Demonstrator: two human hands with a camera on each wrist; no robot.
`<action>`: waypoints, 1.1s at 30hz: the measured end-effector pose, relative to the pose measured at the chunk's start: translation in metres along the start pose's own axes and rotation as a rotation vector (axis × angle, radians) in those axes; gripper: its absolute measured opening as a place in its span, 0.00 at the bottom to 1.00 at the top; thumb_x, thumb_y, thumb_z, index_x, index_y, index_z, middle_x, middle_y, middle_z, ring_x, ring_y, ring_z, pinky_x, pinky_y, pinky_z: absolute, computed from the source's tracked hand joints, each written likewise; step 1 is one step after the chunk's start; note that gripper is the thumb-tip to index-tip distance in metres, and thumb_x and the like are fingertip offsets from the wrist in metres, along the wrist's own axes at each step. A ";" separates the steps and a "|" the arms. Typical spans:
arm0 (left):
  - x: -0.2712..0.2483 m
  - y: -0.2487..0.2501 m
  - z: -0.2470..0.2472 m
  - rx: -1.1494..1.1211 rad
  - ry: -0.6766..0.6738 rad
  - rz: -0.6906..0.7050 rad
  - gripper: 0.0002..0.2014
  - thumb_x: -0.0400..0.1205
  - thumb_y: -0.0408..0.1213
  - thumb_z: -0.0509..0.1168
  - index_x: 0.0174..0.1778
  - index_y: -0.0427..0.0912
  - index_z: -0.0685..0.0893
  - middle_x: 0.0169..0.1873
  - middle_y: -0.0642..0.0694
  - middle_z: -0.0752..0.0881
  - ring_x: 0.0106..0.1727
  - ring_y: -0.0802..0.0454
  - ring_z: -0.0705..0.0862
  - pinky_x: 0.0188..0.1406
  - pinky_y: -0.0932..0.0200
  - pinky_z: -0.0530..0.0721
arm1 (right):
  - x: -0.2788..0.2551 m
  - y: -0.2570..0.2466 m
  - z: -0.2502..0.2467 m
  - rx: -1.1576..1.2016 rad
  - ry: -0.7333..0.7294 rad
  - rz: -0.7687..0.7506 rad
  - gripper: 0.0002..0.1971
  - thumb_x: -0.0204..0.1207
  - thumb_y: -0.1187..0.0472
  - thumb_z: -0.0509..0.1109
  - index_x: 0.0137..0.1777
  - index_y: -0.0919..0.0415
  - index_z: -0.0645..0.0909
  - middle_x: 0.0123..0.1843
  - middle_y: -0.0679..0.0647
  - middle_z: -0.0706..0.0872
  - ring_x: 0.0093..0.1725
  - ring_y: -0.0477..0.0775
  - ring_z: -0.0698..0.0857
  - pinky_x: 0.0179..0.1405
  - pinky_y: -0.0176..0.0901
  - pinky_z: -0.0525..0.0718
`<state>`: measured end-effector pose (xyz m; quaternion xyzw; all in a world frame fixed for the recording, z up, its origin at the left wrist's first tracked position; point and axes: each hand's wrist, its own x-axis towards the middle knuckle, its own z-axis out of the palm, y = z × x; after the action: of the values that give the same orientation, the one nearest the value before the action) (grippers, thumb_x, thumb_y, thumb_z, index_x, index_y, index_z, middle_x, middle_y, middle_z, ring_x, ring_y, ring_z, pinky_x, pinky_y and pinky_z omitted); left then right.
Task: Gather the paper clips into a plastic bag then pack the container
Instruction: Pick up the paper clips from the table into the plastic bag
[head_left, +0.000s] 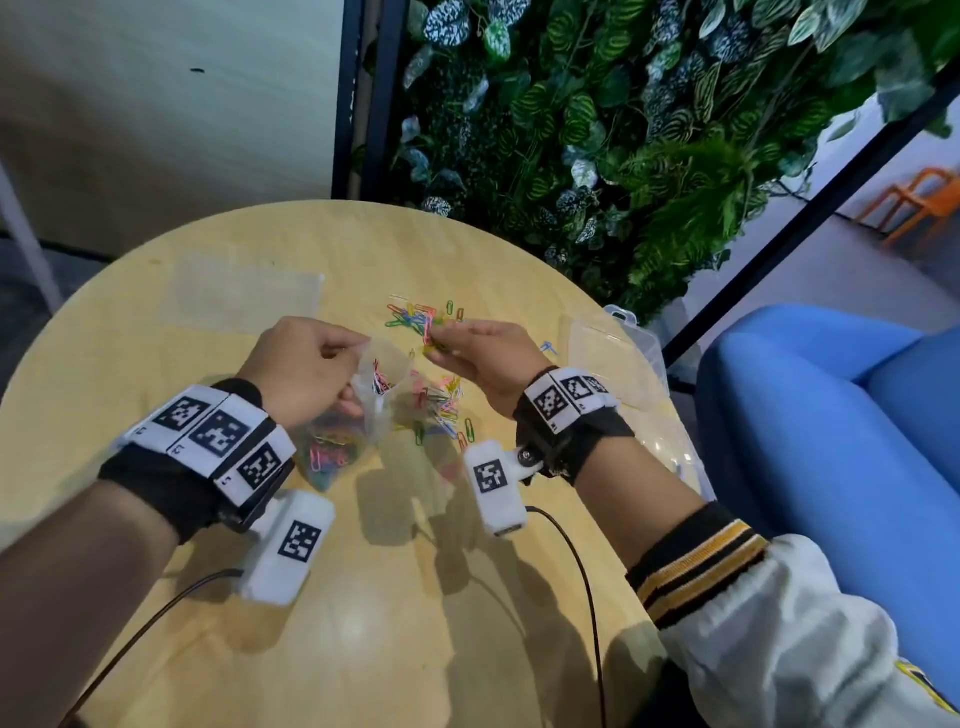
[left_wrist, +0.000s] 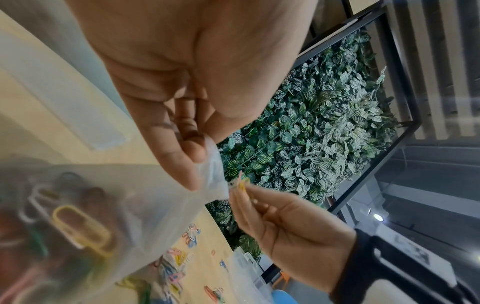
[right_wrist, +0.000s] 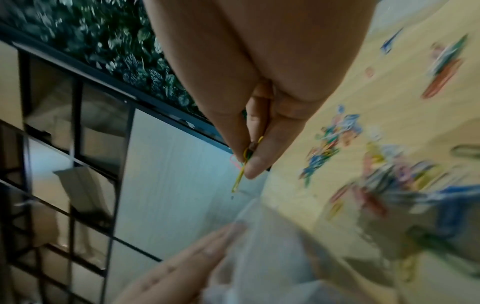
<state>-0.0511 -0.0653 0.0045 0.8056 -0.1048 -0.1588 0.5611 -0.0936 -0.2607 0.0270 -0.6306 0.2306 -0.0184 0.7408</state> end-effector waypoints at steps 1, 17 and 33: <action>0.000 0.001 0.001 -0.026 -0.009 -0.015 0.11 0.86 0.31 0.64 0.61 0.41 0.88 0.27 0.41 0.89 0.29 0.43 0.91 0.47 0.43 0.91 | -0.003 -0.005 0.006 0.004 -0.022 -0.023 0.04 0.75 0.74 0.72 0.39 0.72 0.84 0.38 0.60 0.86 0.35 0.51 0.88 0.42 0.35 0.90; -0.017 0.009 -0.013 -0.181 -0.063 -0.066 0.11 0.87 0.29 0.61 0.61 0.35 0.86 0.30 0.38 0.83 0.32 0.41 0.87 0.28 0.62 0.90 | -0.033 -0.004 0.062 -1.094 -0.069 -0.336 0.12 0.73 0.71 0.68 0.51 0.62 0.91 0.42 0.60 0.93 0.43 0.58 0.92 0.51 0.51 0.89; -0.024 0.015 -0.031 0.024 0.038 0.053 0.11 0.87 0.31 0.61 0.58 0.39 0.89 0.31 0.46 0.86 0.30 0.43 0.91 0.43 0.46 0.92 | -0.046 0.079 -0.016 -1.136 0.057 0.418 0.42 0.56 0.33 0.81 0.59 0.59 0.69 0.45 0.53 0.82 0.51 0.63 0.88 0.32 0.46 0.82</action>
<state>-0.0618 -0.0348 0.0321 0.8121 -0.1175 -0.1273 0.5572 -0.1611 -0.2452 -0.0343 -0.8681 0.3432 0.2364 0.2696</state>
